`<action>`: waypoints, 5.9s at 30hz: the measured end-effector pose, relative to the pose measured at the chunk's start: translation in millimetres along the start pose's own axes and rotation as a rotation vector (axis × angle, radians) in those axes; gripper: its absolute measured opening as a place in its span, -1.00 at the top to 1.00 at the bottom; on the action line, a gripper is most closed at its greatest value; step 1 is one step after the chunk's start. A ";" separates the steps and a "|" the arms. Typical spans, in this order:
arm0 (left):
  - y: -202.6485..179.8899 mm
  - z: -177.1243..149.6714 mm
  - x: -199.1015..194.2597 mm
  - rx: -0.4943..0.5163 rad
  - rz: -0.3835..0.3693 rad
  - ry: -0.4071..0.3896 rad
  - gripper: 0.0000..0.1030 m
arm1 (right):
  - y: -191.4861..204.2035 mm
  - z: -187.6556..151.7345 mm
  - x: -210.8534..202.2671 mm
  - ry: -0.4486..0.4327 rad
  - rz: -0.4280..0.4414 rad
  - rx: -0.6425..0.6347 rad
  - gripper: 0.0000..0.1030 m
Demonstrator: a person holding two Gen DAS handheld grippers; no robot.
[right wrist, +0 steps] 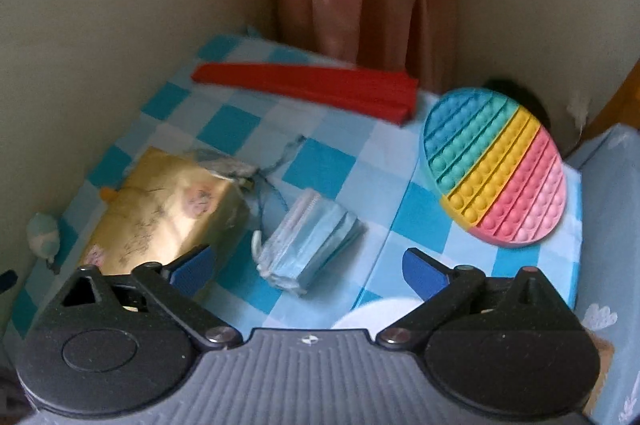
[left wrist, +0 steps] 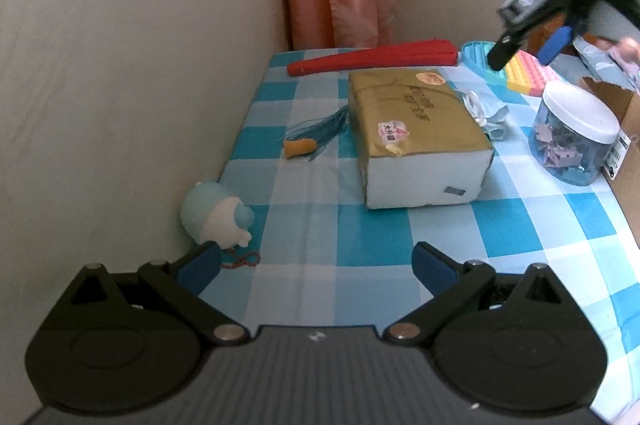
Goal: Organize soft objects
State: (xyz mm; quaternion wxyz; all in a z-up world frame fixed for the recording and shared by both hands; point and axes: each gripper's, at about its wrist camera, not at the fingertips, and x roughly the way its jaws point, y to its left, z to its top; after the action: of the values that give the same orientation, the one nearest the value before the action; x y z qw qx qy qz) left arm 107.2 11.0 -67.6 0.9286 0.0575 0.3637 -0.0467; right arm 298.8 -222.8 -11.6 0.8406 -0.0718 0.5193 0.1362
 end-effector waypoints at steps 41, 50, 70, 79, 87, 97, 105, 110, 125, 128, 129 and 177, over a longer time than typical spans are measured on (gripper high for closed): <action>-11.4 67.3 -19.7 0.033 0.044 -0.007 -0.96 | -27.5 33.9 79.4 0.216 0.100 0.229 0.41; -38.0 166.8 30.5 0.000 -0.059 0.048 -0.95 | -46.2 27.9 75.0 0.202 0.137 0.226 0.41; -43.3 226.0 199.9 -0.162 -0.106 0.557 -0.78 | -52.2 35.7 92.7 0.238 0.140 0.172 0.41; -49.7 218.6 224.5 -0.140 -0.142 0.673 -0.78 | -47.8 39.9 96.1 0.235 0.111 0.157 0.41; -54.4 214.5 231.3 -0.131 -0.162 0.678 -0.28 | -46.7 41.1 96.5 0.231 0.102 0.148 0.41; -46.6 229.5 222.2 -0.154 -0.188 0.601 0.21 | -51.0 40.3 93.4 0.220 0.112 0.159 0.41; -47.7 227.7 220.1 -0.109 -0.150 0.587 -0.47 | -47.7 40.6 93.5 0.223 0.104 0.150 0.40; -48.6 221.3 233.0 -0.107 -0.132 0.630 -0.47 | -46.9 40.5 94.0 0.222 0.108 0.151 0.40; -46.4 225.9 242.1 -0.105 -0.142 0.598 -0.19 | -49.8 41.5 95.2 0.223 0.119 0.164 0.40; -43.1 226.9 240.9 -0.121 -0.153 0.591 0.00 | -50.7 41.4 94.0 0.220 0.122 0.165 0.41; -42.3 227.1 240.1 -0.123 -0.154 0.588 0.03 | -51.0 41.4 93.4 0.219 0.123 0.169 0.41; -142.7 231.2 18.3 0.115 -0.348 0.344 0.18 | -66.8 -74.6 -114.8 0.043 -0.038 0.181 0.43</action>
State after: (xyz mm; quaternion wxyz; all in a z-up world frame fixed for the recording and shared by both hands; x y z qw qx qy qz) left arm 257.2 -163.5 78.0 0.8262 0.0540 0.5174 -0.2163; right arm 206.8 -323.7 55.8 0.8346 -0.0082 0.5461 0.0712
